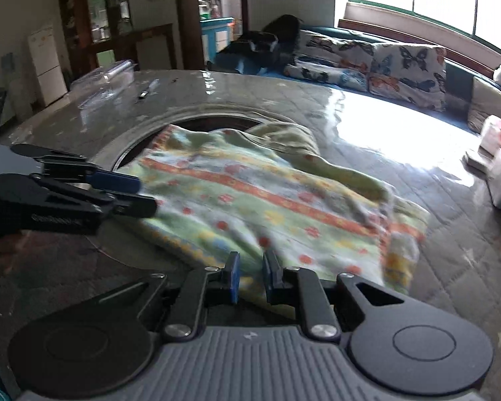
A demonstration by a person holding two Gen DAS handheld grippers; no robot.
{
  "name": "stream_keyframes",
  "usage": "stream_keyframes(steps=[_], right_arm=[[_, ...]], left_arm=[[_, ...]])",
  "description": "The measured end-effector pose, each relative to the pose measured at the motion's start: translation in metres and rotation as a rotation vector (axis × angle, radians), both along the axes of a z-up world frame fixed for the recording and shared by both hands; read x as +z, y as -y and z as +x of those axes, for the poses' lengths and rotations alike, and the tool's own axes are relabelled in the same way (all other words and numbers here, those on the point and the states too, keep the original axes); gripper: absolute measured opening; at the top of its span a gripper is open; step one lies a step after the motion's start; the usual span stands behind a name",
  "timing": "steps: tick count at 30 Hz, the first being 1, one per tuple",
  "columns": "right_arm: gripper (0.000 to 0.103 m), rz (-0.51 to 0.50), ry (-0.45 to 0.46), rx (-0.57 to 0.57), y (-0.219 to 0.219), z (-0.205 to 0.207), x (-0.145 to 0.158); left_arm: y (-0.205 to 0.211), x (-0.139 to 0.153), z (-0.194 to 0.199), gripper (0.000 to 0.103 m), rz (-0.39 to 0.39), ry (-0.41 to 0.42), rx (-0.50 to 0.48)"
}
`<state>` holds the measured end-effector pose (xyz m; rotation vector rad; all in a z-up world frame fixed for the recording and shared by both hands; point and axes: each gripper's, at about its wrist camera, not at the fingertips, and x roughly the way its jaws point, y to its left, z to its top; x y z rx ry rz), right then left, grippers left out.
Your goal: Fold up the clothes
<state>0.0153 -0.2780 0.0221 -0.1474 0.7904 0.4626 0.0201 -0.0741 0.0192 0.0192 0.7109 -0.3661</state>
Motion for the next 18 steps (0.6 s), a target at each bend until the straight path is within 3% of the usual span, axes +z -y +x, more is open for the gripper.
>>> stream_keyframes(steps=[7,13,18], right_arm=[[0.014,-0.020,-0.018,-0.084,0.029,-0.004,-0.001],[0.015,0.007,0.027,-0.118,0.039,-0.002,0.010],[0.014,0.011,-0.019,-0.138,0.045,0.008,-0.005]], left_arm=[[-0.017,0.002,-0.004,0.044,-0.026,-0.014,0.030],[-0.030,0.009,-0.003,0.045,-0.057,-0.024,0.062],[-0.042,0.003,0.002,0.045,-0.055,-0.048,0.106]])
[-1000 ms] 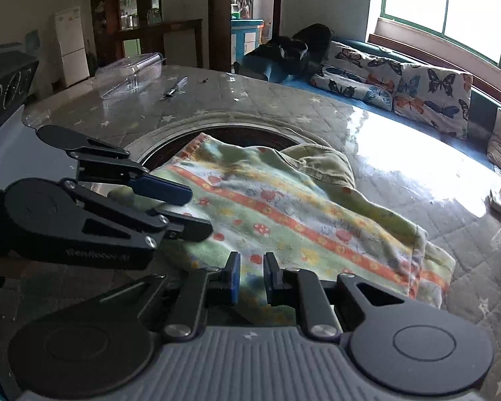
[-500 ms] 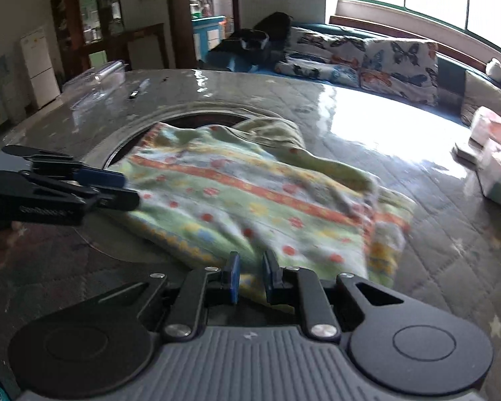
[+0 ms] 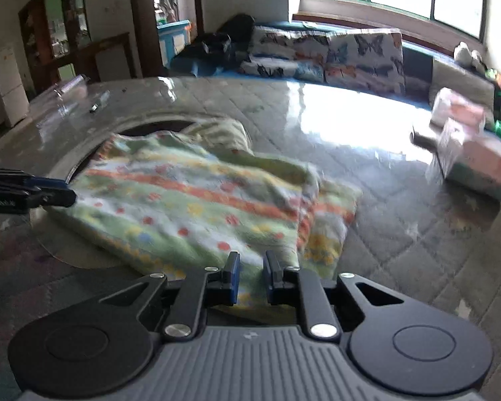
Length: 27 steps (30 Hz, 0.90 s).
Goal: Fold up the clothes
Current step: 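Move the open left tool to the side edge of the folded shirt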
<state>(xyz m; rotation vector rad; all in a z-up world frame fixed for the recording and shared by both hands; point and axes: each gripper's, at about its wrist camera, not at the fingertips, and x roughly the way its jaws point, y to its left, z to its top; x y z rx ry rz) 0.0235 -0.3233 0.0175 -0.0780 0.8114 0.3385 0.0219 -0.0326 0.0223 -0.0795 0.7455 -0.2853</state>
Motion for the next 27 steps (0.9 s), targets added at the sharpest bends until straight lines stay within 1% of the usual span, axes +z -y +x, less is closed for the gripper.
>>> stream_keyframes(steps=[3,6,9,11,14,18,22,27], right_arm=[[0.015,0.013,-0.001,-0.005,0.002,0.000,0.003],[0.015,0.006,0.025,0.011,-0.001,0.002,0.011],[0.016,0.008,0.022,0.011,-0.003,0.010,0.009],[0.016,0.011,0.003,0.004,-0.003,0.014,0.004],[0.016,0.015,-0.014,-0.002,-0.002,0.017,0.001],[0.020,-0.001,0.008,0.016,-0.004,0.020,0.008],[0.020,-0.004,0.029,0.008,-0.005,0.039,0.012],[0.020,0.008,0.052,-0.014,-0.007,0.069,0.013]], left_arm=[[-0.008,-0.001,0.001,0.045,0.001,-0.014,0.021],[-0.013,0.001,0.004,0.045,-0.012,-0.020,0.037],[-0.011,0.005,0.009,0.045,-0.002,0.003,0.042],[-0.010,0.006,0.015,0.045,0.004,0.011,0.043],[-0.009,0.005,0.028,0.045,0.026,0.009,0.054],[-0.011,0.007,0.047,0.045,0.042,0.005,0.072],[-0.010,0.012,0.073,0.044,0.057,0.026,0.100],[-0.011,0.007,0.101,0.043,0.078,0.014,0.132]])
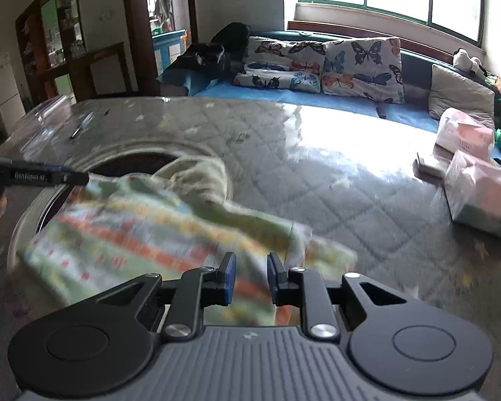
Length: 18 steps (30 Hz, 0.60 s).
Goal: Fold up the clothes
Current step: 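Move the open left tool to the side edge of the folded shirt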
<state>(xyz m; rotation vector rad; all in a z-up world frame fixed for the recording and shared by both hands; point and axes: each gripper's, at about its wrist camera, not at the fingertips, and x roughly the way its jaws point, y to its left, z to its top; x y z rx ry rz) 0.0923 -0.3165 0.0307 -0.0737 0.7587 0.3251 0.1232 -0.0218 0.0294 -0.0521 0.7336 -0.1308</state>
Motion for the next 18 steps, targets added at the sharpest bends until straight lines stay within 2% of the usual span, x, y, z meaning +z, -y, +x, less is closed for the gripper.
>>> stream_keyframes(steps=[7,15,18], right_arm=[[0.016,0.011,-0.030,-0.052,0.004,0.033,-0.016],[0.019,0.003,-0.009,-0.035,-0.004,0.024,-0.007],[0.019,-0.005,-0.026,-0.036,-0.008,0.030,-0.013]], left_arm=[[0.000,-0.013,0.010,0.046,0.023,-0.025,0.004],[0.003,-0.008,0.008,0.045,0.023,-0.019,0.002],[0.006,-0.009,0.008,0.047,0.031,-0.023,0.004]])
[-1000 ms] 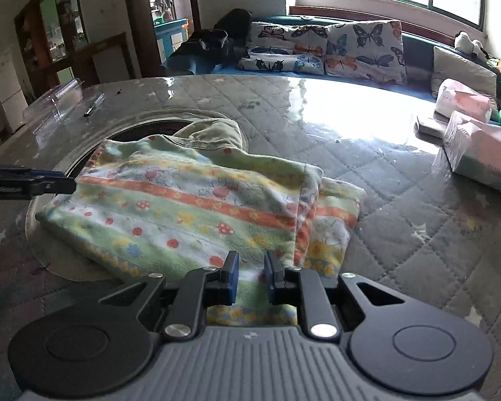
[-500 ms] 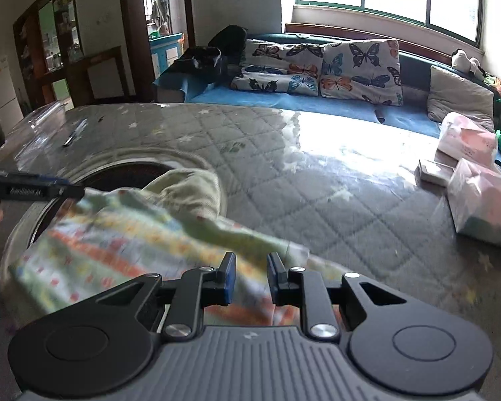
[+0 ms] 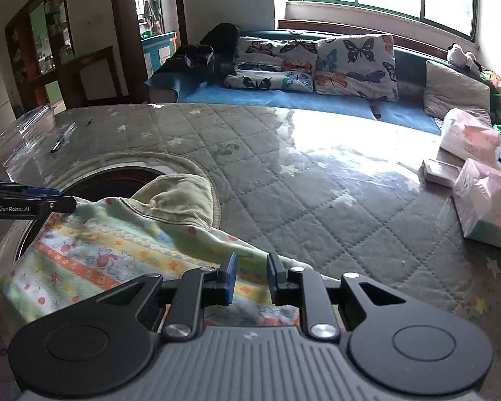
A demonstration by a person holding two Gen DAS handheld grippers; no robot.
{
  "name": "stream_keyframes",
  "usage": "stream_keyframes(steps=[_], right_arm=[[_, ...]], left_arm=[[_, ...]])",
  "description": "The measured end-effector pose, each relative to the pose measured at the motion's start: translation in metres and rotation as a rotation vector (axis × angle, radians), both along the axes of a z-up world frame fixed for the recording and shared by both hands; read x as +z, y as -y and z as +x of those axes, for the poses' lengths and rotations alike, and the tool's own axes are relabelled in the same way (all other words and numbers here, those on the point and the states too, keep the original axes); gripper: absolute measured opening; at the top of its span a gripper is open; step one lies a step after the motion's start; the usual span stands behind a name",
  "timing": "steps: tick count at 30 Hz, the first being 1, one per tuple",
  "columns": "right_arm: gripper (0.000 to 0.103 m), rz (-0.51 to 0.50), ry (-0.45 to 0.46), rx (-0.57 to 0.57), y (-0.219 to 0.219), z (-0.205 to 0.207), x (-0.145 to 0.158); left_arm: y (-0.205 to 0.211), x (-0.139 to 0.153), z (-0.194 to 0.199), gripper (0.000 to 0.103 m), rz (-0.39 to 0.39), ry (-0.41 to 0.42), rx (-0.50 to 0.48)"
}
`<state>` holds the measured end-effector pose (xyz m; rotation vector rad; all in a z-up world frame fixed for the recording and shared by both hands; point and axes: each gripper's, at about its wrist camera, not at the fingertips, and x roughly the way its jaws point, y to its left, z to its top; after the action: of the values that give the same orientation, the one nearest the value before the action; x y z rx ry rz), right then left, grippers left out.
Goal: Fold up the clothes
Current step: 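Move the open left tool to the side edge of the folded shirt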
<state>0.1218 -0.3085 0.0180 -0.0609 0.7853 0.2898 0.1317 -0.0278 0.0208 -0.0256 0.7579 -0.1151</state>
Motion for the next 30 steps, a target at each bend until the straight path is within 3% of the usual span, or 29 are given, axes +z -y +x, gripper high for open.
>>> stream_keyframes(steps=[18,30], right_arm=[[0.026,-0.017,-0.009,0.042,-0.034,0.017,-0.003],[0.032,-0.035,0.046,0.146,-0.054,-0.026,0.024]], left_arm=[[0.015,0.005,-0.001,0.080,0.038,0.005,-0.003],[0.001,0.019,-0.020,0.095,0.033,0.037,0.038]])
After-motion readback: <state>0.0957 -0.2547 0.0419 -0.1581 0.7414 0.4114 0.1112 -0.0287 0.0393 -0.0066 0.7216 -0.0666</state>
